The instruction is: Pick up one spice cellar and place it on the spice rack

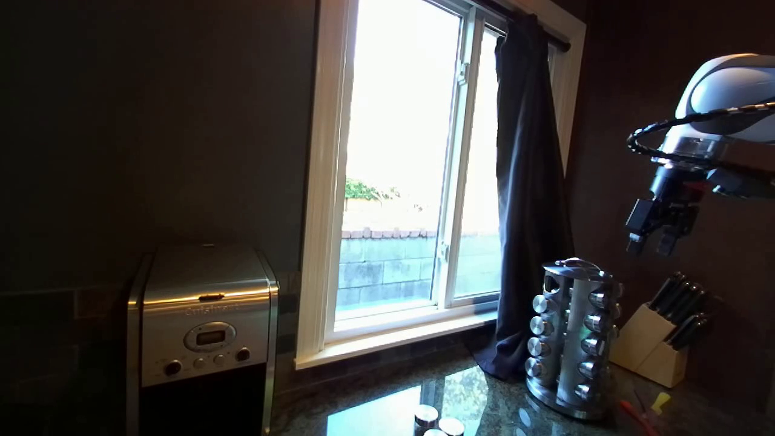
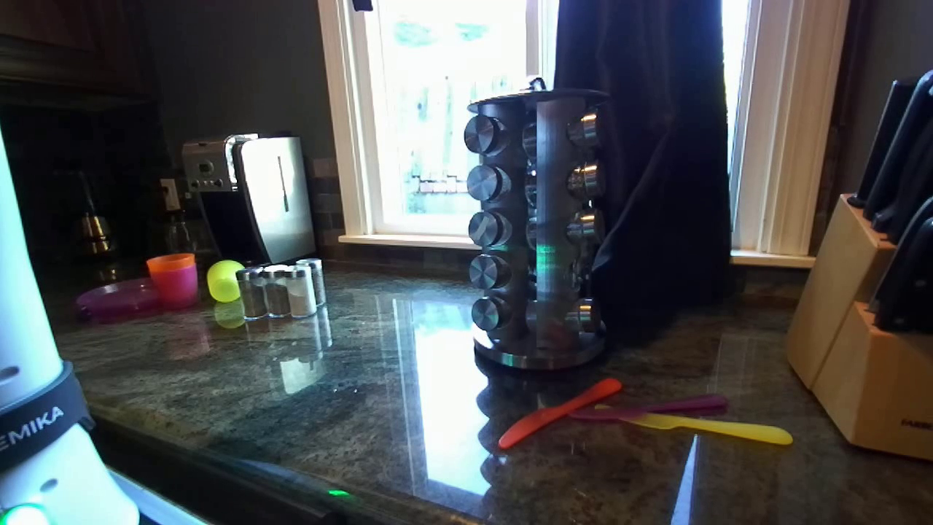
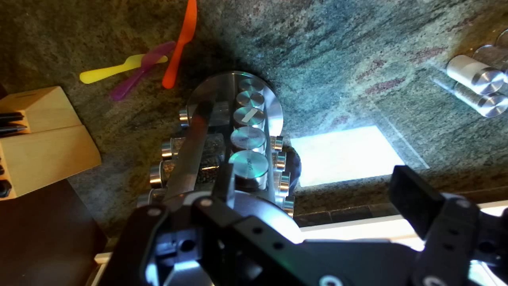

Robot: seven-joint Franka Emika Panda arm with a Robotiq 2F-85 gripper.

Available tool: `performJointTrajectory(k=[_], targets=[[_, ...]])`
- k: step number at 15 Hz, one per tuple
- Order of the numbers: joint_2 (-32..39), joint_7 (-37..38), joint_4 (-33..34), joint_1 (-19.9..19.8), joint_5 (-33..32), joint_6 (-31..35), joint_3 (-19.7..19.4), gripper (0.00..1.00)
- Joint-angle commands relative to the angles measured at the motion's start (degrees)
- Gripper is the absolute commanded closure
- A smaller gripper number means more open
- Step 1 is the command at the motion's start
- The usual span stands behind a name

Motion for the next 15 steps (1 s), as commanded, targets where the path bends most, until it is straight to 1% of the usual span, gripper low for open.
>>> performJointTrajectory(k=[1,2,3,4,6,7,10,12,13,15], targets=[[0.0,0.2,0.1,0.3,-0.2,-0.1,-0.2,0.00],[0.5,1.5,0.0,0.6,0.0,0.5,1.1,0.00],[3.2,4.0,2.0,1.2,1.6,-5.2,3.1,0.00],[4.4,6.1,2.3,2.2,2.9,-6.6,5.3,0.00],[6.1,7.5,3.2,6.5,8.3,-8.4,8.2,0.00],[7.8,8.4,3.9,8.2,10.4,-8.6,10.3,0.00],[12.8,13.3,6.3,11.1,12.5,-6.2,16.5,0.00],[15.9,12.5,8.1,13.8,12.5,-4.4,19.3,0.00],[17.4,11.7,8.9,14.8,10.7,-3.5,21.2,0.00],[21.0,10.7,10.4,16.5,8.8,-1.8,23.4,0.00]])
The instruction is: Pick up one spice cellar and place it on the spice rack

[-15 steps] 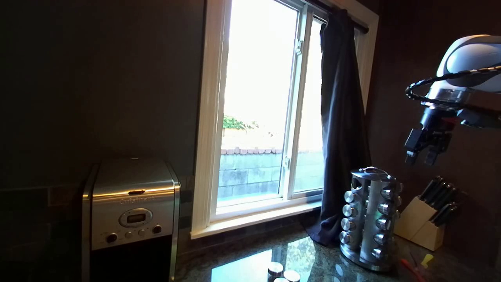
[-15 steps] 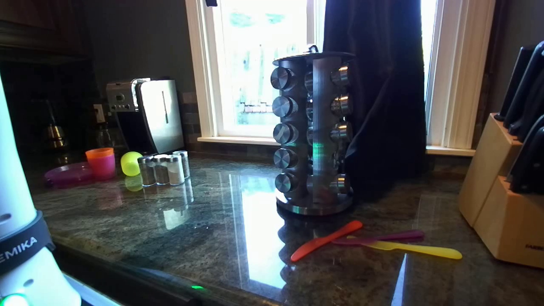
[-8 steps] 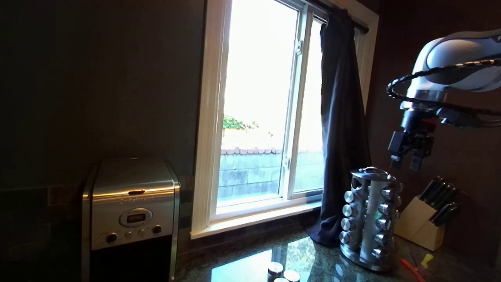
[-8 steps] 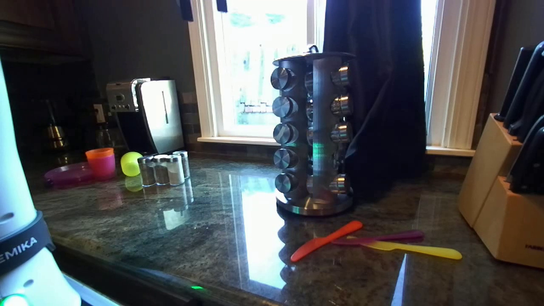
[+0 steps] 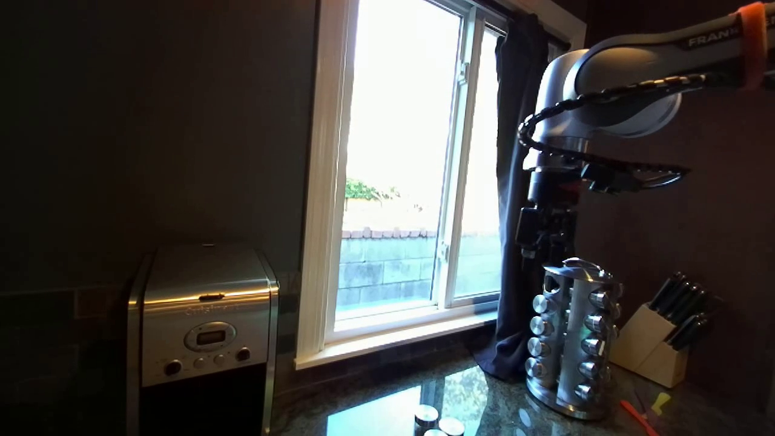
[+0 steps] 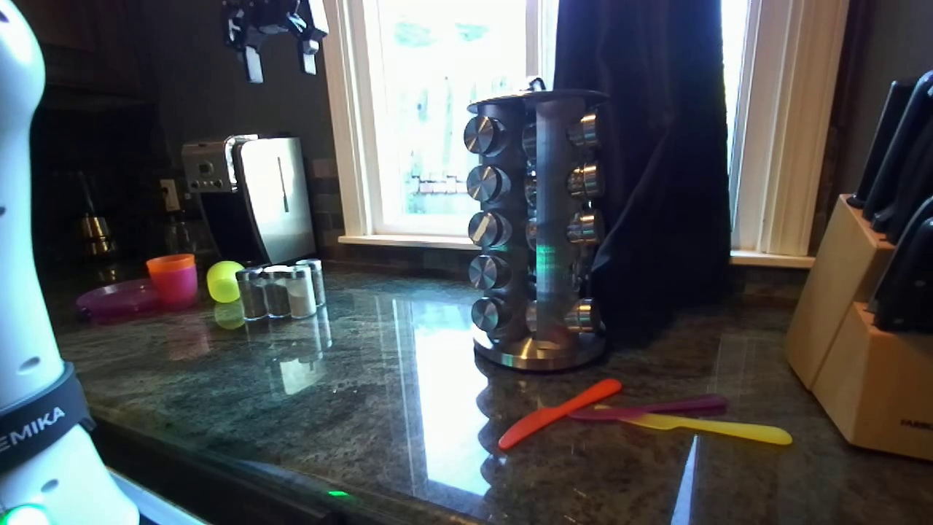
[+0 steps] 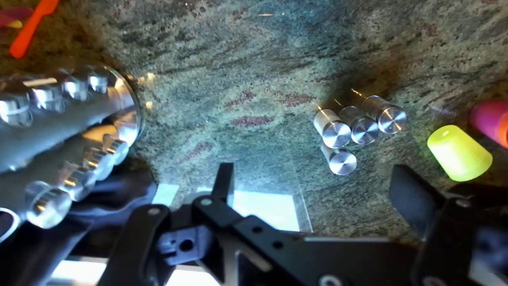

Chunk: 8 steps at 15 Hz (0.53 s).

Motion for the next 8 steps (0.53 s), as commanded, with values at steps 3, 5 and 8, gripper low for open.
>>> performJointTrajectory(k=[3,5,8], targets=[[11.7,-5.4,5.2,6.1,0.1,4.7,3.0,0.00],[16.1,-7.6,7.2,7.7,1.2,6.2,3.2,0.00],[22.4,-9.1,10.0,8.9,2.9,8.0,3.1,0.00]])
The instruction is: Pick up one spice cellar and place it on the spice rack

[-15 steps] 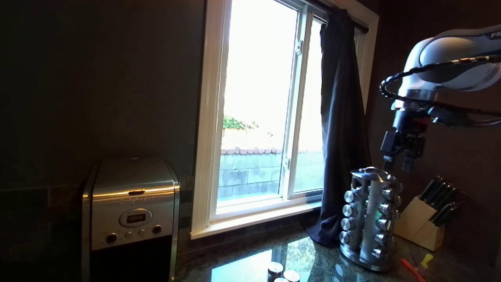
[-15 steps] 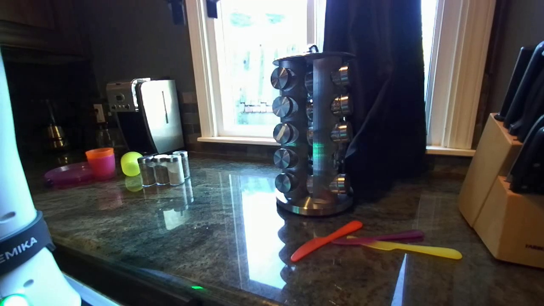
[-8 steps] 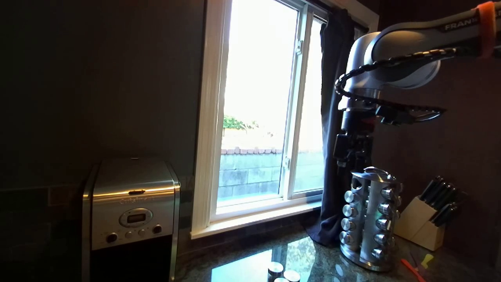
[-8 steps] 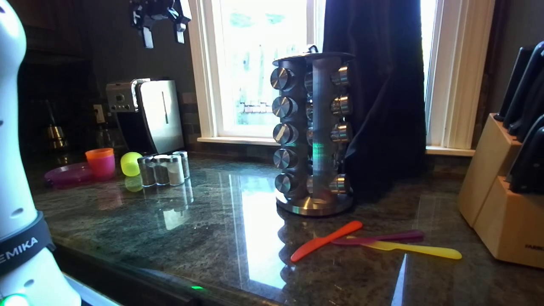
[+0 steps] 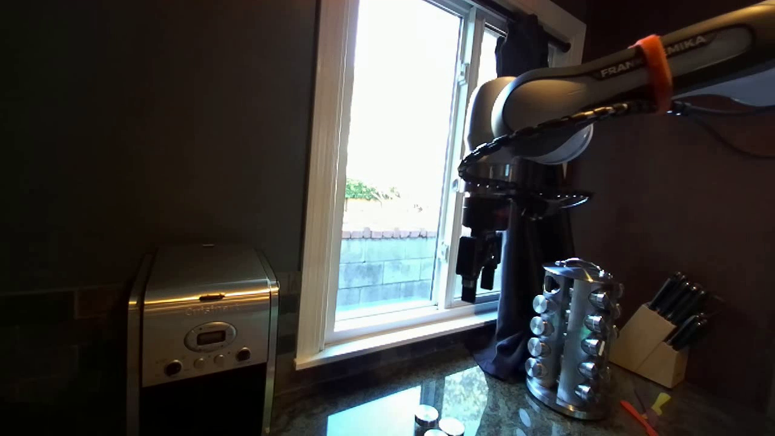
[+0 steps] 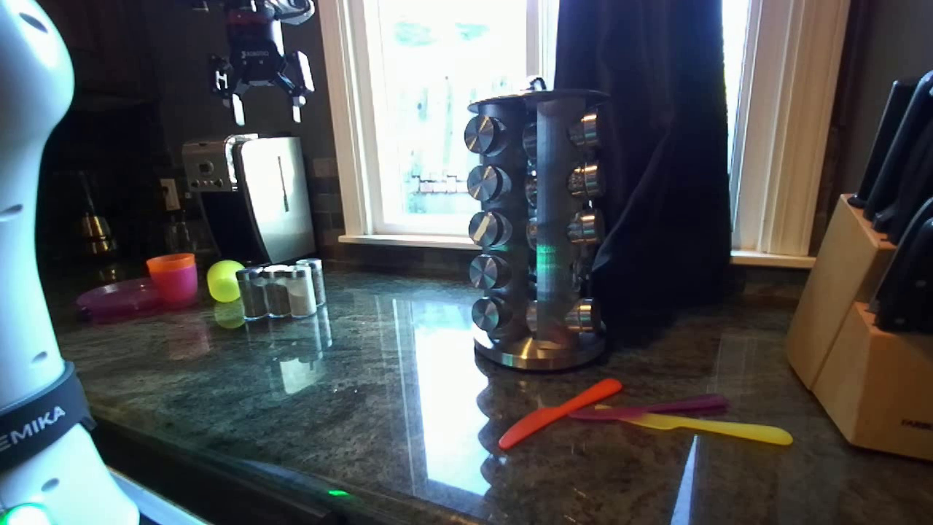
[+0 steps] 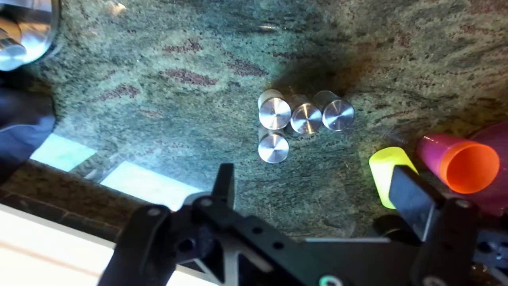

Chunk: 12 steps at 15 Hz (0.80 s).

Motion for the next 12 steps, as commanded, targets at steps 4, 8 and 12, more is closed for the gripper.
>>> performJointTrajectory(k=[4,8,12], targets=[[14.4,0.0,6.9,0.6,1.4,-2.4,0.2,0.00],[14.3,-0.9,5.6,0.6,1.1,0.1,0.1,0.00],[15.2,-1.6,6.4,1.0,2.4,-0.6,0.2,0.00]])
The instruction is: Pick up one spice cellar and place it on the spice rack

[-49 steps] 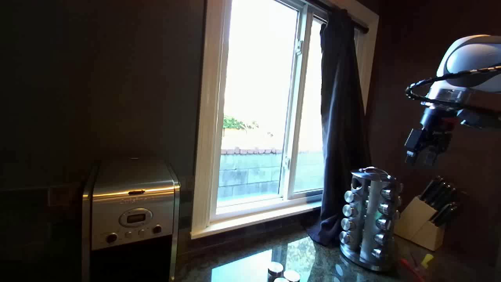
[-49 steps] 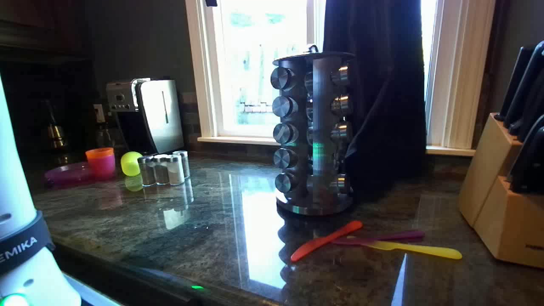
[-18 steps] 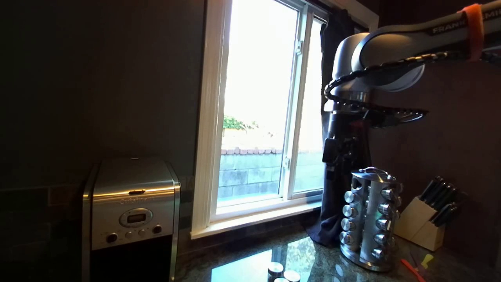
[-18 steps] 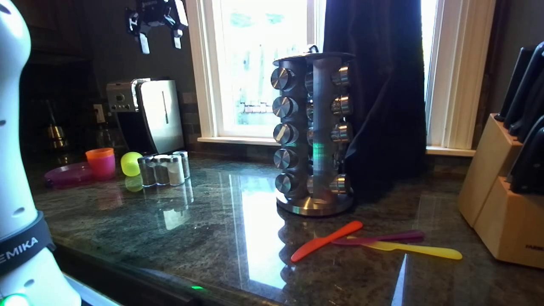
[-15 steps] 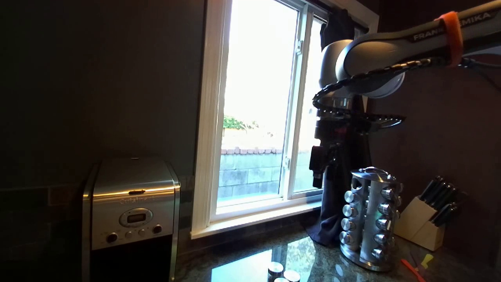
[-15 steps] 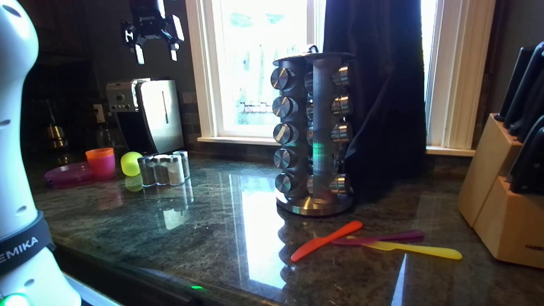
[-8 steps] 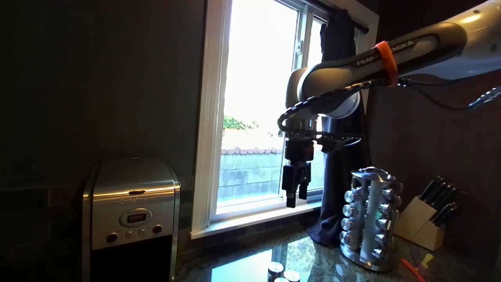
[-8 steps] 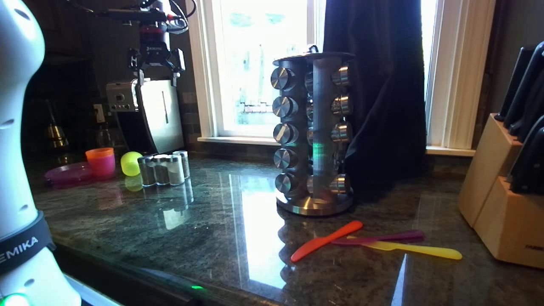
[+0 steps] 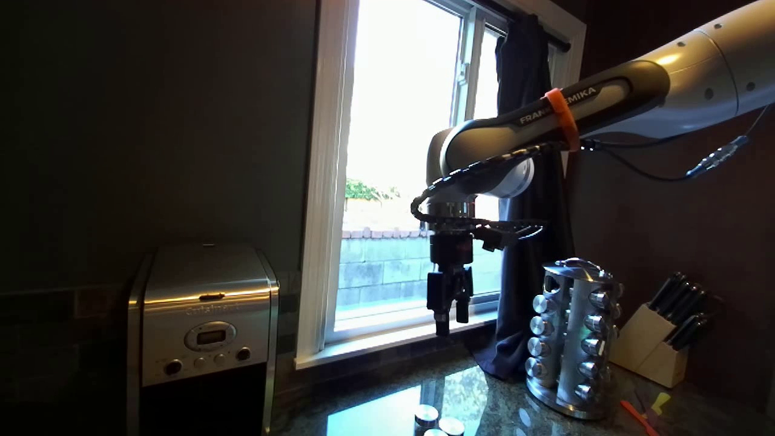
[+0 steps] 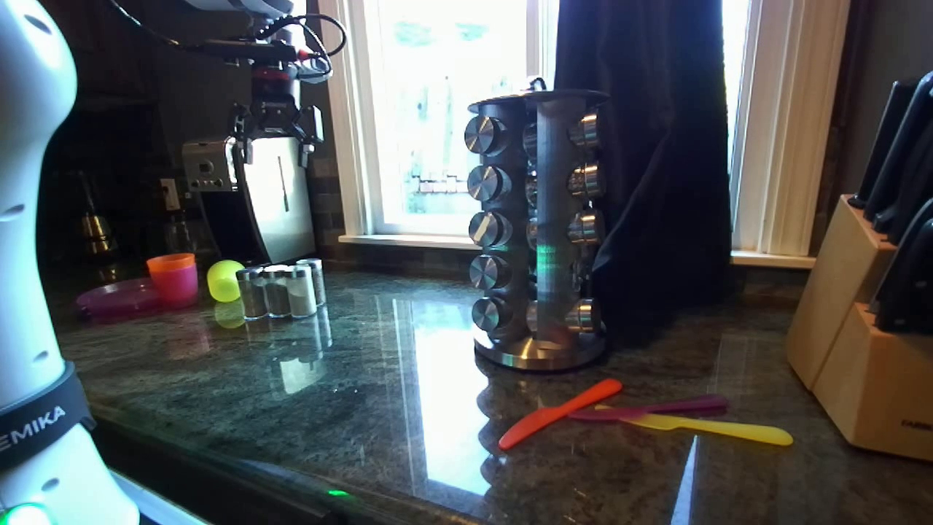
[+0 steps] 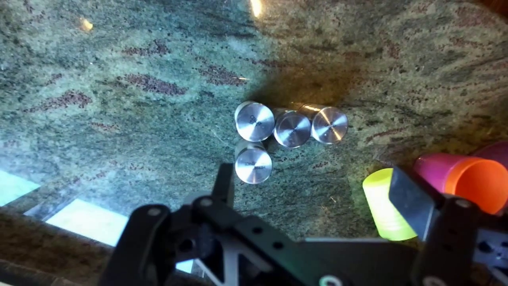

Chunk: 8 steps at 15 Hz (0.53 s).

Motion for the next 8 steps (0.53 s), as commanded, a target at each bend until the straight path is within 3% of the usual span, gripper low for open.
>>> performJointTrajectory(k=[1,8], targets=[[1.5,0.1,0.3,0.5,2.3,-0.8,0.4,0.00],[7.0,17.6,-1.4,1.6,3.5,0.8,2.6,0.00]])
